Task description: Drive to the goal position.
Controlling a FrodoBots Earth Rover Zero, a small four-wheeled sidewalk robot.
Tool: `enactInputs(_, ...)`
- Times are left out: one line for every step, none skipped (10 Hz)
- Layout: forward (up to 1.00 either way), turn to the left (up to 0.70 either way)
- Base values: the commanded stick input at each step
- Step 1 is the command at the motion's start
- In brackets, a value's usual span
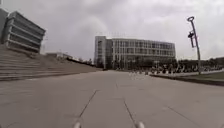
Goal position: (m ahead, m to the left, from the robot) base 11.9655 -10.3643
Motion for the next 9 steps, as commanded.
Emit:
enactInputs(0.5, 0.25)
enactInputs(0.5, 0.22)
enactInputs(0.5, 0.15)
enactInputs(0.5, 0.04)
enactInputs(0.5, 0.0)
enactInputs(0.5, 0.0)
enactInputs(0.5, 0.0)
enactInputs(0.5, 0.0)
enactInputs(0.5, 0.0)
